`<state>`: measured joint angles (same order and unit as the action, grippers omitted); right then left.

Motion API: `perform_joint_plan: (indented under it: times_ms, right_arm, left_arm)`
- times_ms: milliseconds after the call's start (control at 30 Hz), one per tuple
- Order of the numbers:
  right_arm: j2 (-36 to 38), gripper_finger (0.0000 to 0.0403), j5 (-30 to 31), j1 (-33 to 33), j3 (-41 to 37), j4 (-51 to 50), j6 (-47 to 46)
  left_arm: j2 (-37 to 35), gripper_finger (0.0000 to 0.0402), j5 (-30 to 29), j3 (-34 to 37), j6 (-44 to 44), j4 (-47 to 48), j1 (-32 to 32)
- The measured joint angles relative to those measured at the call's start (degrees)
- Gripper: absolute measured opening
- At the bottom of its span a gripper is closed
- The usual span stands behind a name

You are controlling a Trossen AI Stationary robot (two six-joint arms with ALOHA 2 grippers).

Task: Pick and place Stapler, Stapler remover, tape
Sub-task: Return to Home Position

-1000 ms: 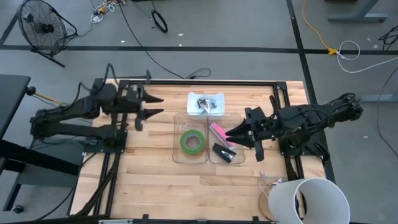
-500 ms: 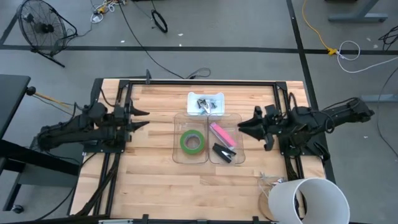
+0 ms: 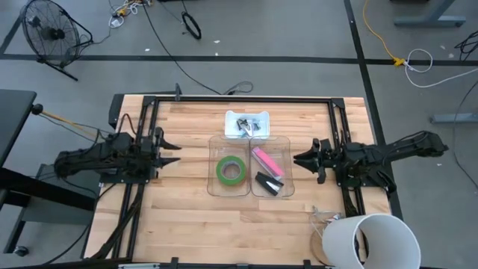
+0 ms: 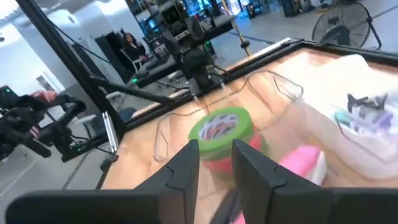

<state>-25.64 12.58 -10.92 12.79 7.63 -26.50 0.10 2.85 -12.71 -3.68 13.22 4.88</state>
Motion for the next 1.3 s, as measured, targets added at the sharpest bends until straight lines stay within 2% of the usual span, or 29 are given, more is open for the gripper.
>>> perform_joint_plan:
  times_ms: [167, 200, 233, 367, 500, 633, 733, 1300]
  right_arm:
    - [9.4, 0.0097, 0.0, 0.0, -10.9, 0.4, 0.0]
    - [11.1, 0.0097, 0.0, 0.0, -12.2, -2.3, -0.1]
    - [12.6, 0.0097, -0.3, 0.0, -11.8, -6.6, 0.1]
    - [17.4, 0.0097, -3.1, -0.2, -11.5, -2.8, 0.5]
    - [25.7, 0.0097, -2.7, -0.8, -11.6, -3.0, 0.1]
    - [25.7, 0.0097, -2.5, -1.2, -11.9, 4.4, 0.1]
    - [25.7, 0.0097, -2.7, -1.8, -11.9, 6.2, 0.2]
    - [25.6, 0.0097, -2.8, -1.8, -11.9, 6.3, 0.3]
  left_arm:
    - [0.0, 0.0177, -0.1, 1.4, 0.0, 0.3, -1.0]
    - [0.0, 0.0177, -0.1, 1.9, 0.0, 0.4, -1.0]
    - [0.0, 0.0177, -0.1, 2.5, 0.0, 0.1, -1.0]
    - [0.0, 0.0177, -0.1, 7.3, 0.0, -2.1, -1.0]
    - [0.0, 0.0177, -0.9, 8.9, 0.0, -6.8, -1.3]
    - [0.0, 0.0177, -1.2, 10.2, 0.0, -13.5, -1.3]
    - [0.0, 0.0177, -1.1, 12.2, 0.0, -16.6, -1.2]
    - [-0.1, 0.0177, -1.2, 12.2, 0.0, -15.9, 4.1]
